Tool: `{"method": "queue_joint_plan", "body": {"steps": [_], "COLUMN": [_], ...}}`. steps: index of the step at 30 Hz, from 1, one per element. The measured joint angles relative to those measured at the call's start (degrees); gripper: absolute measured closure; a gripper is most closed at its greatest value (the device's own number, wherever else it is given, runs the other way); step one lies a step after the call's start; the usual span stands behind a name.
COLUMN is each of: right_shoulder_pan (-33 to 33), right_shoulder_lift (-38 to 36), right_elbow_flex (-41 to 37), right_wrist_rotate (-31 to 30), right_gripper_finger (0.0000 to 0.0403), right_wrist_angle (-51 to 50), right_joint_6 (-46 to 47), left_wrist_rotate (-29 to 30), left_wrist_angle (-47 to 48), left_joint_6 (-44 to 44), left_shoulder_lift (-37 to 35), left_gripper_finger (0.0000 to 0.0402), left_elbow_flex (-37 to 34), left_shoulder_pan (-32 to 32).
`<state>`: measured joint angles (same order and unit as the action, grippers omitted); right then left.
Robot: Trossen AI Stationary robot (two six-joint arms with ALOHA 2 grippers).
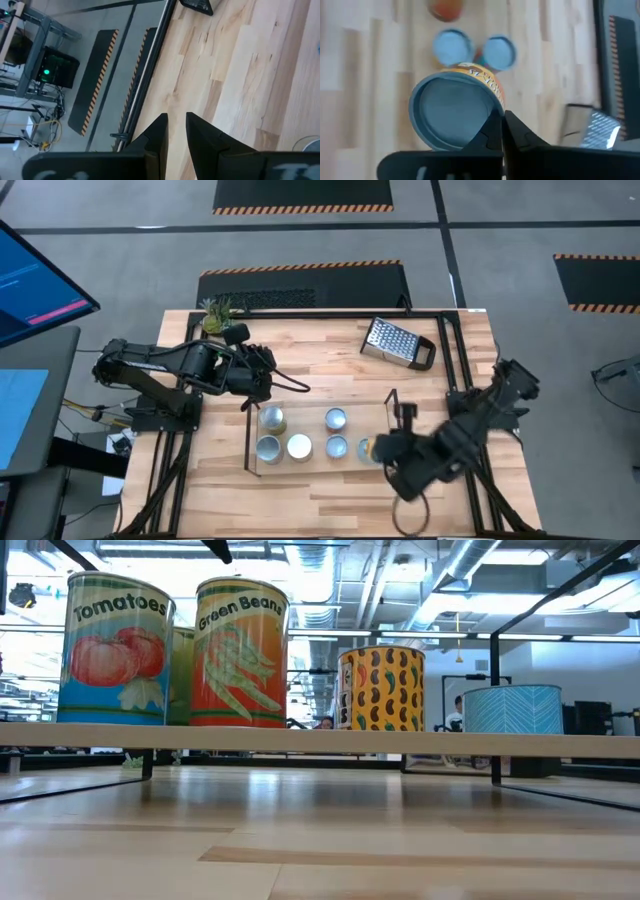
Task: Pick and place cans onto a shelf
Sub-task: Put the canned mushrooms on the shelf
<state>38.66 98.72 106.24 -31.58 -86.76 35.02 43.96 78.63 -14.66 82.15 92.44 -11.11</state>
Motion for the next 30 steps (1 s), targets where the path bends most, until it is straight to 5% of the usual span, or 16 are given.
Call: {"method": "queue_joint_plan", "body": {"steps": [7,15,30], "right_shoulder_pan": [-12.82,-24.33,-31.74], "right_shoulder_lift": [-0.02,0.0,-0.09], "right_elbow_flex": [-2.44,-9.28,-22.85], "right_wrist_rotate": [0.58,14.64,26.6], "right_gripper_finger": [0.0399,0.04,0.0398], "right_wrist_angle": [2.94,8.05,20.24], "right_joint_6": [-20.05,-31.65,-41.52], "left_wrist_rotate": [-0.02,-0.04,-0.01], "left_wrist_angle": [0.0,-0.02,-0.02], "left_joint_6": [-0.83,-1.02,-0.79], "left_shoulder_lift": [0.0,0.0,0.0], "left_gripper_finger": [0.0345,0.0345,0.0345], "left_elbow_flex": [0.0,0.0,0.0], "left_shoulder_pan": [0.0,0.0,0.01]}}
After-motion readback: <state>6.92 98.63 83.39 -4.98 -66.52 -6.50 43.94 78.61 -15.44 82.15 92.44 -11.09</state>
